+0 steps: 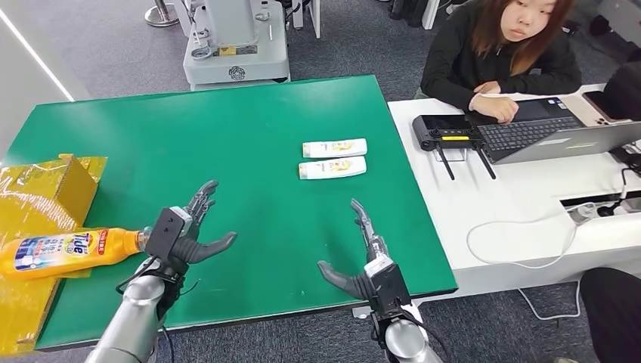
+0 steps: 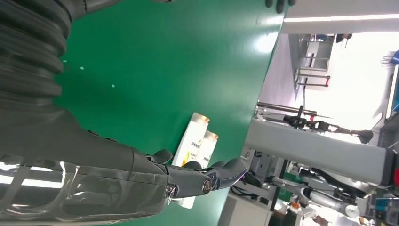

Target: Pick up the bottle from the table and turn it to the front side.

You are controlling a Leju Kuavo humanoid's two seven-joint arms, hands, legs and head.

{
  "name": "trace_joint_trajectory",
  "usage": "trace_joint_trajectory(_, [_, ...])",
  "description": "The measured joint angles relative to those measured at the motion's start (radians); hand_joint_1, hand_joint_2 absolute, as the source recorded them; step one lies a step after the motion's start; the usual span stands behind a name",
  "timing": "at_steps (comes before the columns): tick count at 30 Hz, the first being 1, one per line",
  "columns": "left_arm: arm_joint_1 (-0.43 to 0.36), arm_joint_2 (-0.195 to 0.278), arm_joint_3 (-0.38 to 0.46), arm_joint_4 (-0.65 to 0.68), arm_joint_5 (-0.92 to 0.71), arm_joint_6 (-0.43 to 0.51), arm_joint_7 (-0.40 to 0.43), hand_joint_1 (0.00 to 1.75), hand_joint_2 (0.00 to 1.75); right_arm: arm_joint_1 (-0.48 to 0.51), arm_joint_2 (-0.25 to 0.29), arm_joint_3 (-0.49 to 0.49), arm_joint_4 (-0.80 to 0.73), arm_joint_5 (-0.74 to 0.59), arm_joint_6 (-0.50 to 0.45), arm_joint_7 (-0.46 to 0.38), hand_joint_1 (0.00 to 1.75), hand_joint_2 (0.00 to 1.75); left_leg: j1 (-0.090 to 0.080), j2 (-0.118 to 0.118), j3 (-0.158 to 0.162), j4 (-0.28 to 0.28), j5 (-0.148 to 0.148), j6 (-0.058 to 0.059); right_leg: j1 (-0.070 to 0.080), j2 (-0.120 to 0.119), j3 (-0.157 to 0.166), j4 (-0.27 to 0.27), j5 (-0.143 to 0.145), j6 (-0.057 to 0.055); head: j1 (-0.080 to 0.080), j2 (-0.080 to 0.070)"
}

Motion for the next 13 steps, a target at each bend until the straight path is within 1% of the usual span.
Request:
trace_joint_trajectory(6, [0.081, -0.02, -0.068, -0.17, 0.003, 0.081, -0.036, 0.0, 1.75, 0.023, -0.006, -0.013, -0.01, -0.027, -0.028, -0.014, 0.0, 1.75, 0.0, 0.0, 0.0, 0.0, 0.0, 0.0, 0.001, 0.0, 0.0, 0.0, 0.0, 0.0, 0.0, 0.0])
trace_joint_trajectory(9, [0.128, -0.026, -0.116, -0.273, 0.025, 0.111, -0.047, 0.0, 1.75, 0.04, -0.013, -0.022, -0.039, -0.047, -0.044, -0.024, 0.0, 1.75, 0.0, 0.0, 0.0, 0.0, 0.0, 0.0, 0.001, 0.0, 0.0, 0.0, 0.0, 0.0, 0.0, 0.0])
trace_joint_trajectory(12, [0.176, -0.034, -0.173, -0.387, 0.057, 0.169, -0.049, 0.0, 1.75, 0.067, -0.022, -0.03, -0.086, -0.064, -0.067, -0.036, 0.0, 1.75, 0.0, 0.0, 0.0, 0.0, -0.001, 0.0, 0.001, 0.0, 0.0, 0.0, 0.0, 0.0, 0.0, 0.0])
trace_joint_trajectory(13, [0.184, -0.035, -0.183, -0.407, 0.062, 0.182, -0.05, 0.0, 1.75, 0.072, -0.024, -0.031, -0.095, -0.066, -0.072, -0.038, 0.0, 1.75, 0.0, 0.0, 0.0, 0.0, -0.001, 0.0, 0.001, 0.0, 0.0, 0.0, 0.0, 0.0, 0.0, 0.0])
